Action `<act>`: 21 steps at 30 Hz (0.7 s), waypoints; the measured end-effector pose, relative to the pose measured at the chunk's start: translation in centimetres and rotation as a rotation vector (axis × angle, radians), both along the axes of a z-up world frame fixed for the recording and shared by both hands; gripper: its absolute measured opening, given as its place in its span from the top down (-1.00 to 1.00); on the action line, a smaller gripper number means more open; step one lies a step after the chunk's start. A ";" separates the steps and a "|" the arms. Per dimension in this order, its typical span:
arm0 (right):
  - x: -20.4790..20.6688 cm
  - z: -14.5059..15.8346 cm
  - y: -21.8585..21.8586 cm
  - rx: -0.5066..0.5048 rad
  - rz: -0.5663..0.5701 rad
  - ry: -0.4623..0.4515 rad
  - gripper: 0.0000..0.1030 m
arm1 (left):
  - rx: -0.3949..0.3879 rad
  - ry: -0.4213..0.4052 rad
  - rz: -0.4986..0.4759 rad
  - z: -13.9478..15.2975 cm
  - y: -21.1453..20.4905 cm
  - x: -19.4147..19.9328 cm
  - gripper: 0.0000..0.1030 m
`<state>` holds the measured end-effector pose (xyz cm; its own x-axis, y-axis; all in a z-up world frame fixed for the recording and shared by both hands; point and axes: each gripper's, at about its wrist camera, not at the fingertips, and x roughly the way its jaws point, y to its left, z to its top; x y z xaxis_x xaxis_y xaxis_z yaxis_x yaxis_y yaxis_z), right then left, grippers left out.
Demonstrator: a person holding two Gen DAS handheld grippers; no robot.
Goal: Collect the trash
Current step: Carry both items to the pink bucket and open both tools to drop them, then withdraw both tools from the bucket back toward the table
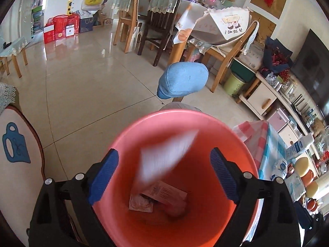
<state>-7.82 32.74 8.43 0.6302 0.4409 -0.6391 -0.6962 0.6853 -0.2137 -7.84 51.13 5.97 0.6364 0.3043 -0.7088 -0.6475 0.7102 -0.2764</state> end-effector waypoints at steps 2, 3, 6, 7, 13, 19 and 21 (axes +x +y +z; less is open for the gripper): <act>0.0 0.3 -1.3 0.033 -0.028 0.010 -0.74 | 0.004 0.000 -0.002 0.0 -0.3 0.1 -0.74; -0.1 0.4 -2.2 0.053 -0.047 0.019 -0.74 | 0.005 -0.002 -0.005 0.0 -0.4 0.2 -0.74; -0.3 0.4 -4.4 0.096 -0.095 0.030 -0.74 | 0.018 -0.015 -0.027 0.1 -1.1 0.6 -0.74; -0.5 0.4 -5.1 0.105 -0.106 0.033 -0.75 | 0.022 -0.021 -0.036 0.1 -1.4 0.7 -0.75; -1.5 -0.3 -8.4 0.143 -0.151 0.072 -0.75 | 0.081 -0.126 -0.075 1.1 -3.6 0.8 -0.75; -2.6 -1.0 -10.7 0.183 -0.161 0.120 -0.76 | 0.111 -0.240 -0.147 2.3 -5.6 1.1 -0.76; -3.0 -1.2 -11.3 0.183 -0.161 0.120 -0.76 | 0.123 -0.291 -0.171 2.8 -6.3 1.1 -0.77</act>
